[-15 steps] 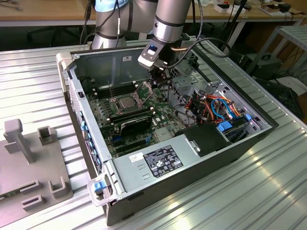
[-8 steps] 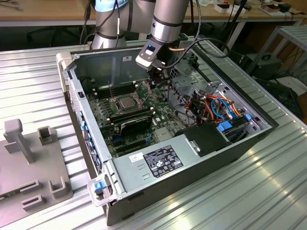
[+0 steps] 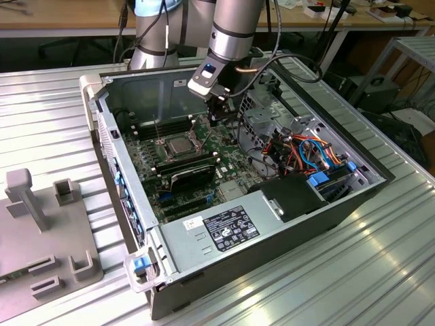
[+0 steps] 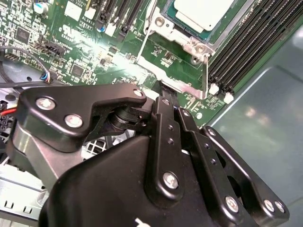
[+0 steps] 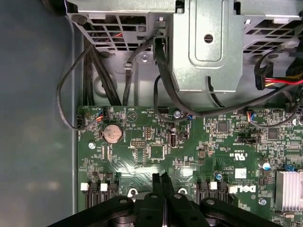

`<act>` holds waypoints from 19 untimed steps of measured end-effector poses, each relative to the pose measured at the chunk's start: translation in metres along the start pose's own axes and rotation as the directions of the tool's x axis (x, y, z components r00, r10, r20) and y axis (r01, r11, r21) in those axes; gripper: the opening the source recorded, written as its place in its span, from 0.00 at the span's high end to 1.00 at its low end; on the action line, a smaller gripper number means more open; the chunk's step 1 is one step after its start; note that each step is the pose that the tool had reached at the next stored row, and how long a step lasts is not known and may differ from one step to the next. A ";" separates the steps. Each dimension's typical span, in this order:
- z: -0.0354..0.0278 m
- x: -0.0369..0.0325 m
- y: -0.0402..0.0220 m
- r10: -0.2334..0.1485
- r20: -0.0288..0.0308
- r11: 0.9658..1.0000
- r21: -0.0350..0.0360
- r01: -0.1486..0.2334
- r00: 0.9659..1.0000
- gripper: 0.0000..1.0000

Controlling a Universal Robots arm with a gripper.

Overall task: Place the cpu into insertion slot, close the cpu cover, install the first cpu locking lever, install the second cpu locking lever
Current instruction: 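Close the cpu cover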

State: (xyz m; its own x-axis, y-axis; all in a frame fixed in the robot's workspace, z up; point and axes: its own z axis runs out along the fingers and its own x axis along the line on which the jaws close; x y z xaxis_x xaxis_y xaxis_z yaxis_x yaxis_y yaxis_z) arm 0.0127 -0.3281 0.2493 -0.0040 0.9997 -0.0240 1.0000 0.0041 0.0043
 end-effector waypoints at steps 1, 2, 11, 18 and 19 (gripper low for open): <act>0.0000 0.0001 -0.0012 0.000 0.000 1.000 0.000 0.000 1.000 0.89; 0.0000 0.0002 -0.0030 0.000 0.000 1.000 0.000 0.000 1.000 0.89; 0.0003 0.0005 -0.0152 0.000 0.000 1.000 0.001 0.000 1.000 0.89; 0.0012 0.0007 -0.0310 0.000 0.000 1.000 0.001 0.000 1.000 0.89; 0.0012 0.0007 -0.0310 0.000 0.000 1.000 0.001 0.000 1.000 0.89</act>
State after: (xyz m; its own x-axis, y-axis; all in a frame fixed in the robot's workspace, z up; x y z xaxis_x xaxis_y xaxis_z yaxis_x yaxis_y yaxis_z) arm -0.0183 -0.3275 0.2480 -0.0040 0.9997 -0.0239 1.0000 0.0041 0.0035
